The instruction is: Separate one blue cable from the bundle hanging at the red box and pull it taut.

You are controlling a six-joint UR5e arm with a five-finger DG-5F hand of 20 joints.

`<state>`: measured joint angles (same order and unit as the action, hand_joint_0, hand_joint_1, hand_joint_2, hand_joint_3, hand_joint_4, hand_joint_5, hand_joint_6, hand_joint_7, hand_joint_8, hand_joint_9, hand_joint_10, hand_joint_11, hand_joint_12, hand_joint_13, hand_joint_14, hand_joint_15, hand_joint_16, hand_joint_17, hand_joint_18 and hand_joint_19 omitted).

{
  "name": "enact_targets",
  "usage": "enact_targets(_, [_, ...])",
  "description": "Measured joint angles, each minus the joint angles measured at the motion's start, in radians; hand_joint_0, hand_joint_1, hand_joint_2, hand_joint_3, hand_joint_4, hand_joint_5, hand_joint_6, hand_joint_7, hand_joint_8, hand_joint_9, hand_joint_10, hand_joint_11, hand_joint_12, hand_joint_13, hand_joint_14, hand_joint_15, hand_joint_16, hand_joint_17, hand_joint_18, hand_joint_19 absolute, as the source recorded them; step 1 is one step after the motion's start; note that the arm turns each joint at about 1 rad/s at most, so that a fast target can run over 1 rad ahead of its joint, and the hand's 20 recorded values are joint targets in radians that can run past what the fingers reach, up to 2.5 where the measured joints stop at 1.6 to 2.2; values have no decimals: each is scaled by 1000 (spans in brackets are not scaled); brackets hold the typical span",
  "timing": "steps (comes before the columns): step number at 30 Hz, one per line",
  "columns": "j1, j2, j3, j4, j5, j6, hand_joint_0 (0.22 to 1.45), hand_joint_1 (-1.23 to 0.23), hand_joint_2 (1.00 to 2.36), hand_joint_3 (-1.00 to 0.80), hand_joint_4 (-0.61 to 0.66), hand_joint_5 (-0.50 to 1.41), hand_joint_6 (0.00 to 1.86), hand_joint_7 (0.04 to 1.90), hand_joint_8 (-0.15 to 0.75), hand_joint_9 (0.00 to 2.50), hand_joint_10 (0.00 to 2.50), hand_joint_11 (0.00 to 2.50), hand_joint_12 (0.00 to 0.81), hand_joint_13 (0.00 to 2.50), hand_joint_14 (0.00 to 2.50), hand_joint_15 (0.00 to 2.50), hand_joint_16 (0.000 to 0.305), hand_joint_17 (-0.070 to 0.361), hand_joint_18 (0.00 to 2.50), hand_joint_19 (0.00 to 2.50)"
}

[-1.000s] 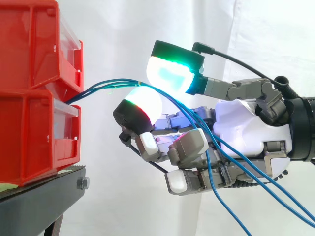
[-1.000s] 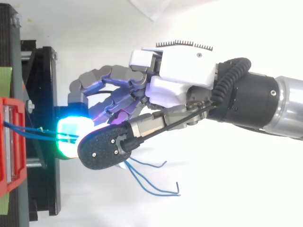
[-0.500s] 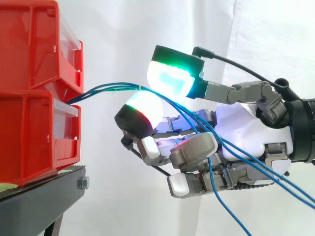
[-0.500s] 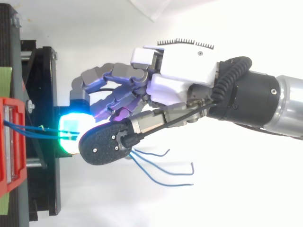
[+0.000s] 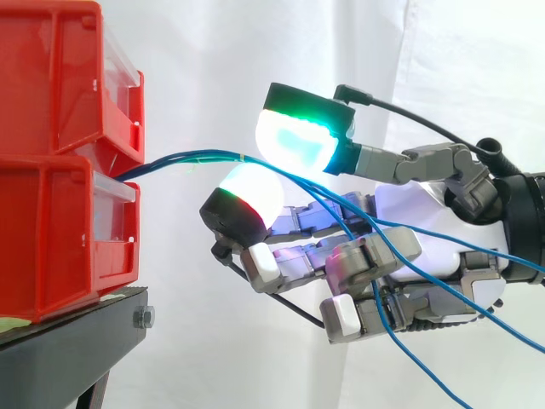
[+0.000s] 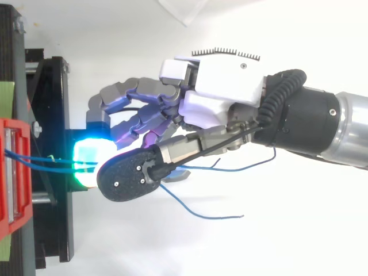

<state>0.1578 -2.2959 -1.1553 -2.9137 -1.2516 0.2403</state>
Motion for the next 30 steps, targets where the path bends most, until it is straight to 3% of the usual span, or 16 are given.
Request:
enact_targets(16, [-4,71,0,-133,50,-113,686,-770,1014,-347,182,-222,809,1122,317,758,16,1104,314,1093,696,1655,40,91,1014,843])
enact_targets(27, [-1,80,0,-139,62,-142,704,-809,1007,-422,154,-220,816,1126,314,783,17,1138,314,1116,639,1691,41,92,1032,844])
enact_targets(30, [3,80,0,-125,71,-131,738,-807,1009,-405,61,-222,821,1154,305,788,17,1148,313,1117,648,1679,41,91,1034,857])
